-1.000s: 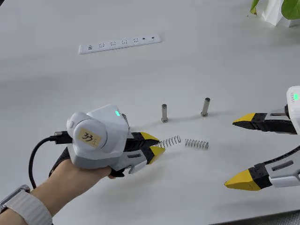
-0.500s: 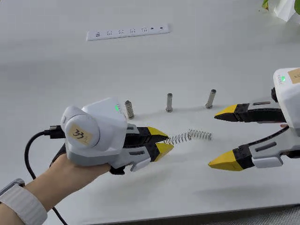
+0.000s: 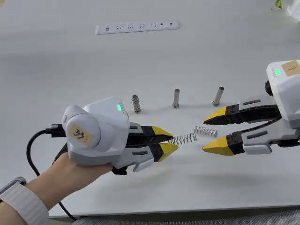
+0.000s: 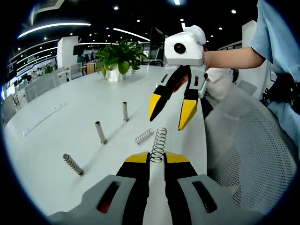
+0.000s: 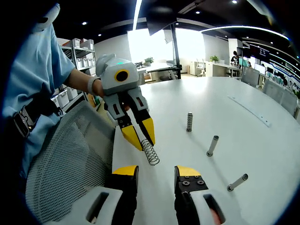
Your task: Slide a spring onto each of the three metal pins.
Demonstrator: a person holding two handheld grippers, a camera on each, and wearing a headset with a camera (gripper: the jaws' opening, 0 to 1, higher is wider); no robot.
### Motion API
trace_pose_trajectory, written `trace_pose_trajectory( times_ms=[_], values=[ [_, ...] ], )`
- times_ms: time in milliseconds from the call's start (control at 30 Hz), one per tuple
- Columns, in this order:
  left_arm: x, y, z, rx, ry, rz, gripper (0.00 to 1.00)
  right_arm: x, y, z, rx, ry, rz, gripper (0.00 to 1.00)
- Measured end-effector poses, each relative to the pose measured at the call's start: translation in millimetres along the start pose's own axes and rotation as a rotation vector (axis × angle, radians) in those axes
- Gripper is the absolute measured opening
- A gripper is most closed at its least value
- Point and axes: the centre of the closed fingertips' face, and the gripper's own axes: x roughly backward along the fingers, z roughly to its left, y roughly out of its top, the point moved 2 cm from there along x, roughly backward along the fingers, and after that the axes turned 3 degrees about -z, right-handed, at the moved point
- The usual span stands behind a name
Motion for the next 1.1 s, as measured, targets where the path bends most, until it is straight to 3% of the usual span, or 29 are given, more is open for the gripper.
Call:
trace_pose_trajectory(
  times_ms=[100, 300, 1100],
  values=[
    [1.8, 2.8, -1.6, -0.005, -0.007, -0.012, 0.07, -3.1, 1.4, 2.0, 0.006, 0.021, 0.005, 0.21],
    [3.9, 3.8, -1.5, -0.018, -0.009, -0.017, 0.07, -2.8, 0.8, 4.3, 0.029, 0.058, 0.019, 0.16],
    [4.1, 2.9, -4.8, -0.020, -0.044, -0.018, 0.07, -9.3, 7.9, 12.5, 0.086, 0.094, 0.051, 0.06]
  ],
)
